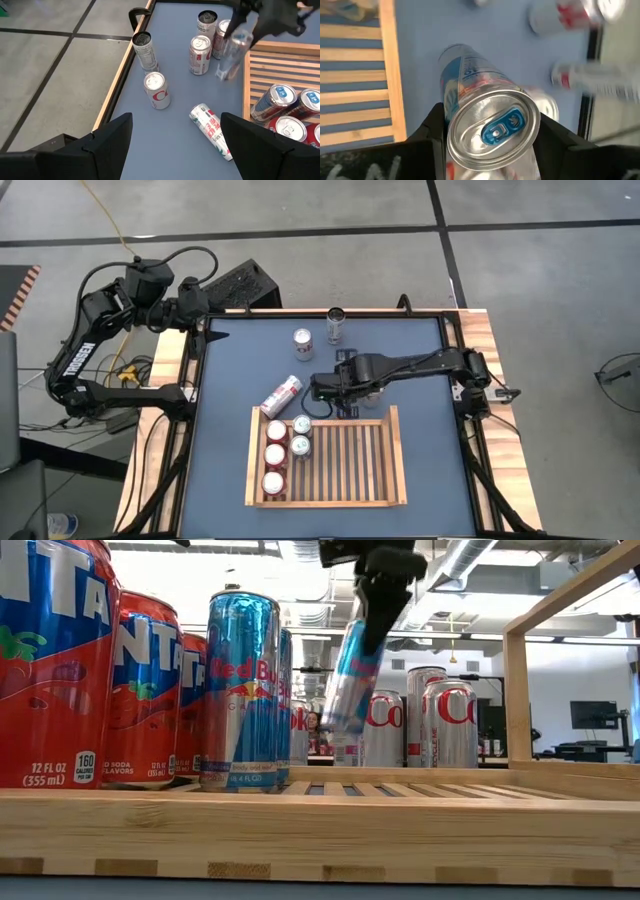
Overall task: Place canned beverage on shelf
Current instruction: Put the blue soda can on the shelf aligned with the other blue soda can
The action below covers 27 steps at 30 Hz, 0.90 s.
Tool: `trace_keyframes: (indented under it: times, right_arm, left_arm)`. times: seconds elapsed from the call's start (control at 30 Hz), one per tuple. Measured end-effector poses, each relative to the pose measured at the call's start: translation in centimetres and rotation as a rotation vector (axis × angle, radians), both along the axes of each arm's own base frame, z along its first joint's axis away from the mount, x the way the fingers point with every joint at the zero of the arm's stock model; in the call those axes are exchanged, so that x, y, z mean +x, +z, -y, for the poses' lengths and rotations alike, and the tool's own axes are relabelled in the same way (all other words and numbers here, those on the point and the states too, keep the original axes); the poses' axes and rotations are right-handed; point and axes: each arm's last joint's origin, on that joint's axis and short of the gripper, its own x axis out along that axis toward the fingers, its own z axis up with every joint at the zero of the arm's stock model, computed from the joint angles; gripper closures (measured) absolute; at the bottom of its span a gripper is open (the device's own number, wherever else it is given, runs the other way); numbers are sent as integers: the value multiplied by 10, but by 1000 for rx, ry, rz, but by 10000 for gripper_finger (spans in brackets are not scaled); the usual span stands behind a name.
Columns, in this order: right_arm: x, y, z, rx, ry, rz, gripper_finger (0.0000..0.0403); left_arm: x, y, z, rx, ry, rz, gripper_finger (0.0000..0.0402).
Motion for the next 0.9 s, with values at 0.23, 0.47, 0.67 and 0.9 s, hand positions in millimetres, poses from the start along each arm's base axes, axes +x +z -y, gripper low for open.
trace_keyframes:
  times: [0.23,0.47,0.67,0.9]
  right_arm:
    - [-15,24,-3,60,-305,49,226]
    - [-19,38,-17,301,-500,91,225]
    - [-24,43,-50,384,-516,101,225]
    - [-34,42,-93,440,-556,98,225]
  left_arm:
    - [0,0,0,-14,10,6,111]
    - [0,0,0,-29,21,12,111]
    - [0,0,0,-40,28,13,111]
    - [0,0,0,-49,34,16,111]
